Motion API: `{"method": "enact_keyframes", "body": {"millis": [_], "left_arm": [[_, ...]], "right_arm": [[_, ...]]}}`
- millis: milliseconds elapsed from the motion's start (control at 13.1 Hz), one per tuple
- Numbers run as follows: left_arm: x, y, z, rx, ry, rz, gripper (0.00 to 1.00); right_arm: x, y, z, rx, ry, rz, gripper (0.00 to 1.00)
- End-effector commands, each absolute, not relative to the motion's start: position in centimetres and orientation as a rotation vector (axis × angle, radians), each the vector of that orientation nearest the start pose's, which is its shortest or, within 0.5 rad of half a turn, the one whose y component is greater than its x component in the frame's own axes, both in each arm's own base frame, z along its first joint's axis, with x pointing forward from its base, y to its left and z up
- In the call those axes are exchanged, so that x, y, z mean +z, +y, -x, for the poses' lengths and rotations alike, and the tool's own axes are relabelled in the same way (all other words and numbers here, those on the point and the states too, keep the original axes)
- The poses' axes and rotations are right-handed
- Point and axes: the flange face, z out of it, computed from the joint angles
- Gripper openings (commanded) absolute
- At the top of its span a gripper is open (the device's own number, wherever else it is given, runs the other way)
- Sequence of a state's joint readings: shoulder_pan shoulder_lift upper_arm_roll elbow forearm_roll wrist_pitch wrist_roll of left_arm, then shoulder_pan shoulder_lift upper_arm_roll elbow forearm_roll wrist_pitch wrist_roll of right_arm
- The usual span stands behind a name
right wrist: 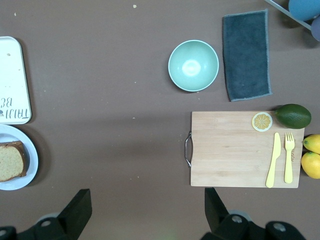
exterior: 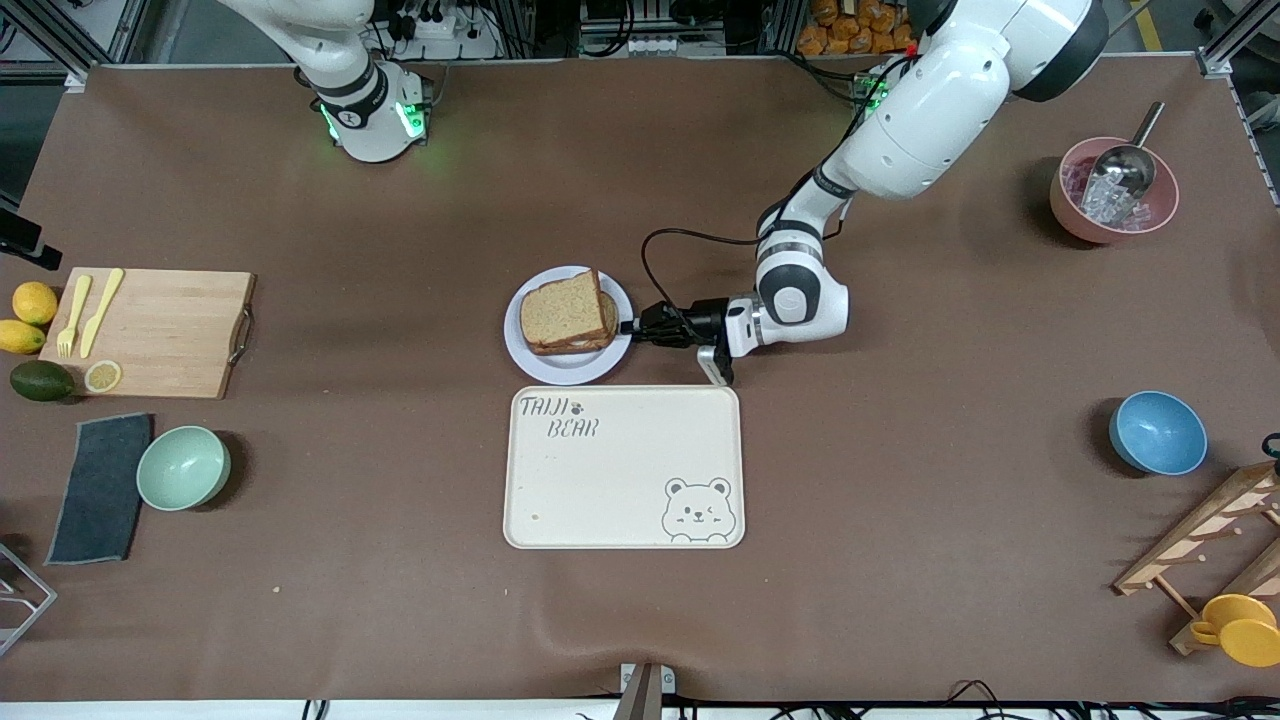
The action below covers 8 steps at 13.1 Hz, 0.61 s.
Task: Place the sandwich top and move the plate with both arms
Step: 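Lower the left gripper and grip the white plate rim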
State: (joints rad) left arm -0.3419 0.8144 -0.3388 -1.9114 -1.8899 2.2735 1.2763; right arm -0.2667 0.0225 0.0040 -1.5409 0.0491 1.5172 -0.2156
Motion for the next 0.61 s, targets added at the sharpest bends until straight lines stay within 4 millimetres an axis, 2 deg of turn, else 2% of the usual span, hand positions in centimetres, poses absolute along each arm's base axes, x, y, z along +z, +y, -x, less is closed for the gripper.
{"method": "enact_keyframes", "body": {"millis": [0,153,305,535], "left_arm": [[3.66,-40.95,-43.28,0.030,-0.084,-1.887,0.13],[3.19,-40.86,-43.11,0.040,-0.093,-1.889,0.10],[3.16,-40.89,-43.18,0.076,-0.098,-1.882,0.01],[3.25,-40.71,-43.41,0.092,-0.108,-1.881,0.00]], "right_arm": [[62.10,-14.53,-53.56,0.044,0.080,3.066,1.00],[62.38,-13.87,-53.63,0.034,0.061,3.070,1.00],[62.52,-13.58,-53.58,0.034,0.053,3.070,1.00],[62.35,-13.71,-53.79,0.026,0.056,3.070,1.00]]}}
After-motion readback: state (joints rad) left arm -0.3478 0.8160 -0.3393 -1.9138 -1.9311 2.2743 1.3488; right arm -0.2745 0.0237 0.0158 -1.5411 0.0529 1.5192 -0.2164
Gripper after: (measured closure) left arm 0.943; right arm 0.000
